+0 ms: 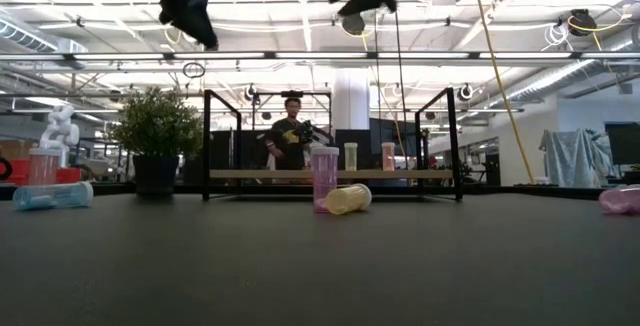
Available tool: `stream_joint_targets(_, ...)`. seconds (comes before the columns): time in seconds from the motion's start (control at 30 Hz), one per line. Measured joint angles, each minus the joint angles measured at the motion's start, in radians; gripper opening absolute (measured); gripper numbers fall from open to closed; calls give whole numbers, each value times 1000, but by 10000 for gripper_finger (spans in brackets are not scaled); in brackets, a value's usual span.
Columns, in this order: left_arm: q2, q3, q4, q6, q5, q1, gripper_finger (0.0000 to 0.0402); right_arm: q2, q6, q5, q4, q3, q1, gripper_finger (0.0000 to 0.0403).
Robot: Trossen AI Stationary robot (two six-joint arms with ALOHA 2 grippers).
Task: Pick and place medicine bottles onto shelf by color
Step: Put the top right purple pill bottle on the shelf
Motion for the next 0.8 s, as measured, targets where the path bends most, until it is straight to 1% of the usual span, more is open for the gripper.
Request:
stream_joint_targets(0.1, 0, 0, -19, 10, 37, -24, 118, -89, 92, 169, -1, -116, 113, 196)
stream_joint_targets(0.17, 0, 0, -38, -28, 37, -43, 118, -141, 171, 262, -2, -187, 182, 190)
stream_joint_targets(0.23, -5, 0, -65, -72, 37, -61, 118, -187, 256, 336, -3, -242, 242, 186)
stream_joint_targets(0.33, -21, 0, -90, -106, 34, -96, 118, -238, 359, 416, -1, -300, 321, 178)
stream_joint_targets(0.5, -39, 0, -68, -185, 16, -159, 118, -289, 413, 487, -15, -340, 424, 170)
stream_joint_targets(0.63, -39, 0, 2, -325, 11, -228, 118, -313, 430, 490, -119, -354, 474, 169)
stream_joint_targets(0.7, -36, 0, 57, -399, 11, -281, 118, -318, 473, 489, -194, -361, 501, 169)
stream_joint_targets(0.8, -28, 0, 156, -483, 8, -377, 118, -325, 534, 476, -254, -380, 562, 169)
